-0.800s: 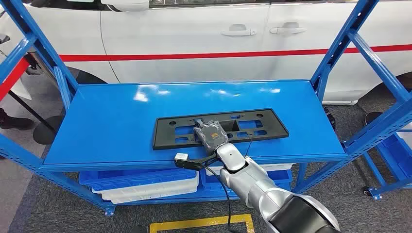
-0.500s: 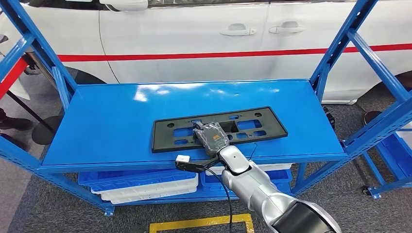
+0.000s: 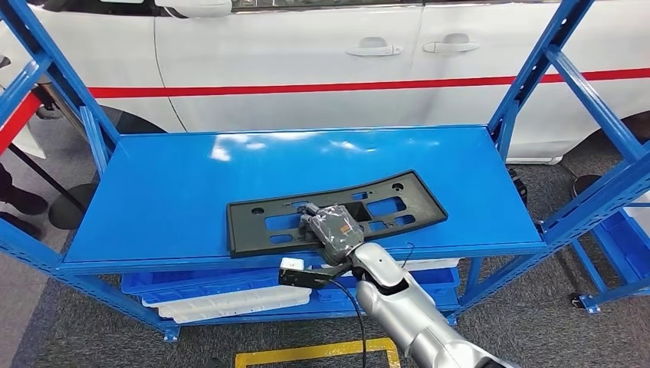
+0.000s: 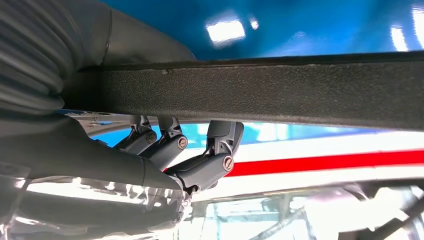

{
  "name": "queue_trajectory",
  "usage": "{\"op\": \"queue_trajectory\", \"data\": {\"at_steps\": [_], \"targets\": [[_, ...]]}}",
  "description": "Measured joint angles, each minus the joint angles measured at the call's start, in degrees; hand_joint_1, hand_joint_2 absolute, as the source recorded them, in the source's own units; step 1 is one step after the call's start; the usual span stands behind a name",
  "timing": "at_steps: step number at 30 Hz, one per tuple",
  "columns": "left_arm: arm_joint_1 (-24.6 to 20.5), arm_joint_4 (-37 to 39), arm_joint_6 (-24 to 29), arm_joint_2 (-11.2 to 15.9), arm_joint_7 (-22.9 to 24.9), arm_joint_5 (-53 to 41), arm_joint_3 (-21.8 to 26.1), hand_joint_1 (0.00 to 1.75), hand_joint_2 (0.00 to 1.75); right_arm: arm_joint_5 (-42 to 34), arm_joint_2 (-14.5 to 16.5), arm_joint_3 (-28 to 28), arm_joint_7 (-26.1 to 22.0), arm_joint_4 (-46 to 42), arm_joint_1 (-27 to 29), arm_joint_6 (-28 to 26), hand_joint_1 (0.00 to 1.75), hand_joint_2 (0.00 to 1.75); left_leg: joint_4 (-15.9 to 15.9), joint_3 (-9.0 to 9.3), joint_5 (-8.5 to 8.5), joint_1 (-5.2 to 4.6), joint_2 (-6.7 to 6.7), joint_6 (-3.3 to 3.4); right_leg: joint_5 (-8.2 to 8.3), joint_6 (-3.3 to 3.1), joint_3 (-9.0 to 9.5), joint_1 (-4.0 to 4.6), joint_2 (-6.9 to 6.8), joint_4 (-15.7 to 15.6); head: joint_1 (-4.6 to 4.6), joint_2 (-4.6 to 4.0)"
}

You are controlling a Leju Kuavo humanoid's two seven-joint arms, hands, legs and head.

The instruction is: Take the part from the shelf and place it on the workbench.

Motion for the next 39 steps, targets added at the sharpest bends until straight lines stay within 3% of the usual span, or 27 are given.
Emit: {"op": "queue_trajectory", "data": {"at_steps": [5, 10, 15, 17, 19, 20, 21, 22, 25, 27, 30, 31, 32, 34, 35, 36, 37, 39], "targets": [[0.88, 0.00, 0.55, 0.01, -0.66, -0.28, 0.87, 0.00, 1.75, -3.31, -2.17, -0.01, -0.52, -11.62, 5.83, 0.66, 1.75, 1.75, 0.02, 0.03, -0.12, -0.10, 0.01, 0.08, -0.05, 0.08, 0.06, -0.03, 0.01, -0.06, 0.00, 0.00], [1.01, -0.02, 0.84, 0.00, -0.88, -0.57, 1.32, 0.00, 1.75, -4.59, -3.50, -0.10, -0.95, -16.76, 8.42, 0.80, 1.75, 1.75, 0.09, 0.09, -0.22, -0.31, 0.01, 0.26, -0.04, 0.29, 0.18, -0.15, 0.01, -0.15, 0.00, 0.00], [0.89, -0.02, 1.09, 0.04, -0.62, -0.87, 1.58, 0.00, 1.75, -5.22, -4.21, -0.48, -1.18, -19.58, 9.78, 0.82, 1.75, 1.75, -0.55, 0.37, 0.38, -0.09, 0.23, 1.02, -0.44, 1.26, 0.15, -0.27, -0.07, 0.23, 0.00, 0.00], [0.80, -0.02, 1.12, 0.04, -0.48, -0.97, 1.69, 0.00, 1.75, -5.35, -4.38, -0.77, -1.19, -20.33, 10.02, 0.85, 1.75, 1.75, -1.16, 0.56, 0.86, 0.29, 0.55, 1.42, -3.09, 1.69, -1.63, -0.32, -0.35, 4.18, 0.01, 0.00], [0.78, -0.02, 1.19, 0.05, -0.34, -1.02, 1.83, 0.00, 1.75, -5.41, -4.50, -0.95, -1.27, -20.69, 10.41, 0.86, 1.75, 1.75, -1.21, 0.45, 0.94, 0.28, 0.74, 1.52, -6.66, 2.06, -5.39, -0.69, -0.56, 11.91, 0.00, 0.00], [0.78, -0.02, 1.25, 0.06, -0.29, -1.07, 1.87, 0.00, 1.75, -5.40, -4.56, -0.98, -1.35, -20.84, 10.70, 0.86, 1.75, 1.75, -1.19, 0.42, 0.93, 0.28, 0.79, 1.50, -7.43, 2.23, -6.95, -0.91, -0.61, 15.04, 0.00, 0.00], [0.77, -0.02, 1.32, 0.07, -0.26, -1.12, 1.90, 0.00, 1.75, -5.37, -4.62, -0.98, -1.43, -21.00, 10.97, 0.85, 1.75, 1.75, -1.14, 0.43, 0.90, 0.30, 0.82, 1.46, -7.07, 2.36, -7.64, -1.12, -0.68, 16.33, 0.00, 0.00], [0.74, -0.02, 1.41, 0.07, -0.25, -1.16, 1.93, 0.00, 1.75, -5.35, -4.67, -0.99, -1.49, -21.19, 11.15, 0.83, 1.75, 1.75, -1.05, 0.45, 0.85, 0.32, 0.81, 1.38, -5.60, 2.41, -7.24, -1.30, -0.75, 15.31, 0.00, 0.00], [0.57, -0.02, 1.60, 0.06, -0.32, -1.45, 2.03, 0.00, 1.75, -5.26, -4.69, -1.06, -1.52, -21.89, 11.25, 0.59, 1.75, 1.75, -0.60, 0.44, 0.55, 0.30, 0.73, 0.81, -0.16, 1.88, -2.13, -1.35, -1.08, 4.40, 0.00, 0.00], [0.40, -0.02, 1.61, 0.06, -0.37, -1.69, 2.17, 0.00, 1.75, -5.01, -4.69, -1.11, -1.37, -22.39, 11.28, 0.47, 1.75, 1.75, -0.41, 0.29, 0.52, 0.28, 0.70, 0.14, 0.53, 1.35, -0.52, -1.00, -1.19, 0.81, -0.01, 0.00], [0.16, -0.02, 1.60, 0.11, -0.36, -2.04, 2.36, 0.00, 1.75, -4.06, -4.71, -1.25, -0.50, -22.95, 11.23, 0.85, 1.75, 1.75, -0.39, 0.17, 0.47, 0.38, 0.70, -1.04, 0.92, 0.50, -0.47, -1.00, -1.21, -0.14, -0.01, 0.00], [0.12, -0.02, 1.59, 0.17, -0.35, -2.15, 2.41, 0.00, 1.75, -3.82, -4.71, -1.33, -0.25, -23.02, 11.18, 1.01, 1.75, 1.75, 0.50, -0.20, -0.49, 0.42, 0.67, -1.34, 1.29, 0.18, -0.54, -1.17, -1.28, -0.51, -0.01, 0.00], [0.09, -0.02, 1.59, 0.22, -0.35, -2.22, 2.49, 0.00, 1.75, -3.67, -4.72, -1.41, -0.09, -23.06, 11.13, 1.14, 1.75, 1.75, 2.44, -0.96, -2.18, 0.47, 0.63, -1.60, 1.69, -0.13, -0.69, -1.34, -1.37, -0.88, -0.01, 0.00], [0.10, -0.02, 1.57, 0.33, -0.35, -2.28, 2.69, 0.00, 1.75, -3.47, -4.75, -1.52, 0.07, -23.06, 11.11, 1.34, 1.75, 1.75, 9.44, -3.55, -6.87, 0.70, 0.60, -2.05, 2.31, -0.44, -1.41, -1.35, -1.49, -1.00, -0.01, 0.00], [0.13, -0.02, 1.57, 0.35, -0.35, -2.31, 2.78, 0.00, 1.75, -3.40, -4.79, -1.54, 0.10, -23.06, 11.15, 1.41, 1.75, 1.75, 12.77, -4.64, -8.46, 0.82, 0.60, -2.30, 2.60, -0.44, -1.85, -1.33, -1.51, -0.95, -0.01, 0.00], [0.16, -0.02, 1.57, 0.40, -0.35, -2.34, 2.84, 0.00, 1.75, -3.31, -4.85, -1.55, 0.11, -23.05, 11.22, 1.46, 1.75, 1.75, 14.71, -5.04, -9.02, 0.96, 0.61, -2.57, 2.89, -0.35, -2.31, -1.34, -1.51, -0.86, -0.01, 0.00], [0.16, -0.02, 1.57, 0.45, -0.35, -2.36, 2.86, 0.00, 1.75, -3.25, -4.91, -1.56, 0.12, -23.04, 11.27, 1.49, 1.75, 1.75, 14.51, -4.45, -8.41, 1.13, 0.61, -2.80, 3.16, -0.19, -2.77, -1.40, -1.50, -0.71, -0.01, 0.00], [0.09, -0.02, 1.56, 0.56, -0.35, -2.38, 2.90, 0.00, 1.75, -3.15, -5.07, -1.64, 0.10, -23.03, 11.27, 1.56, 1.75, 1.75, 8.17, -0.43, -5.23, 1.63, 0.61, -3.30, 3.60, 0.29, -3.68, -1.60, -1.44, -0.11, -0.01, 0.00]]}}
